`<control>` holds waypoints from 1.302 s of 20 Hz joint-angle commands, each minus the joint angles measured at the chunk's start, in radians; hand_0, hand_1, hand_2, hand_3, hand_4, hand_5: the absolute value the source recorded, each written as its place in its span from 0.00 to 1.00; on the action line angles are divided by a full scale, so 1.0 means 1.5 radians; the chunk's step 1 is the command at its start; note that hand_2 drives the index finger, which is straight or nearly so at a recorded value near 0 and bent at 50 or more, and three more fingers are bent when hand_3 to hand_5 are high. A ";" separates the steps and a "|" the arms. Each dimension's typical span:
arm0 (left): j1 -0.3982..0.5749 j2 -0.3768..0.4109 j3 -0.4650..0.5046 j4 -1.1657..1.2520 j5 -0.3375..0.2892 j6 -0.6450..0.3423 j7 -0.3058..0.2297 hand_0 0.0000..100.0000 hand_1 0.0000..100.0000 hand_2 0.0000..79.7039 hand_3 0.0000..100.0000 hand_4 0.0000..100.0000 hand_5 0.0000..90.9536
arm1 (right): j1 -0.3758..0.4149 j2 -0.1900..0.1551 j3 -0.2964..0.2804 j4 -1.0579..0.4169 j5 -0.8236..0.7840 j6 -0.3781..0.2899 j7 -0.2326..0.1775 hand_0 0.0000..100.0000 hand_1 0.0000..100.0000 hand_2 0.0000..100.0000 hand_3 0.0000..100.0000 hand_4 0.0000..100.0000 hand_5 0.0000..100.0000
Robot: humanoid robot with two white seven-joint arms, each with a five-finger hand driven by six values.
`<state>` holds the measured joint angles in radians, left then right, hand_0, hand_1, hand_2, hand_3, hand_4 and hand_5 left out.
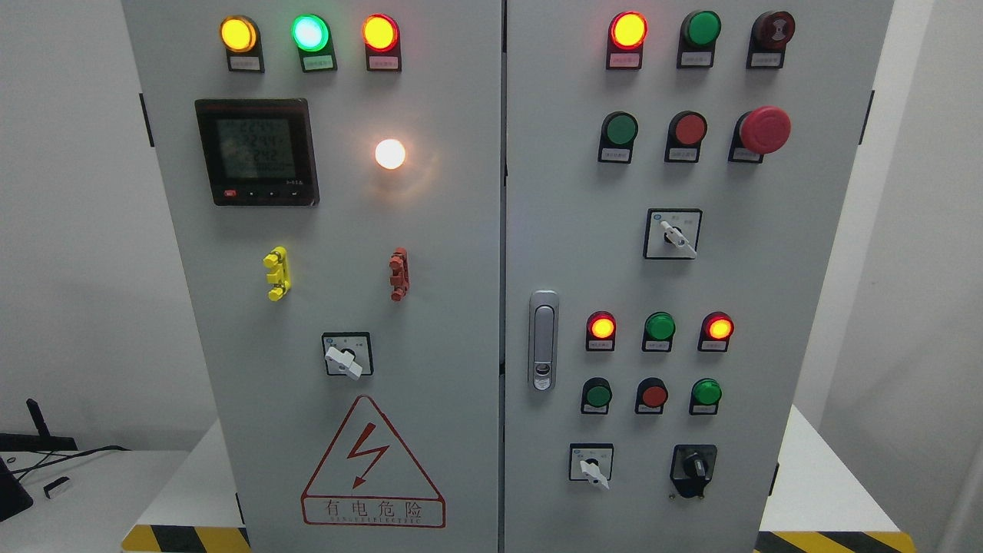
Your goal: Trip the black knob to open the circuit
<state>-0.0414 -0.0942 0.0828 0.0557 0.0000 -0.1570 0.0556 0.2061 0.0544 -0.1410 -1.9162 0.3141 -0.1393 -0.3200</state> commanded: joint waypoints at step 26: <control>0.000 0.000 0.000 0.000 -0.020 0.000 0.000 0.12 0.39 0.00 0.00 0.00 0.00 | -0.143 0.045 0.107 0.088 -0.010 0.155 0.000 0.23 0.70 0.45 0.79 0.84 0.97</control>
<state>-0.0414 -0.0942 0.0829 0.0556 0.0000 -0.1570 0.0556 0.0111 0.1087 -0.0138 -1.8414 0.2996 0.0857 -0.3159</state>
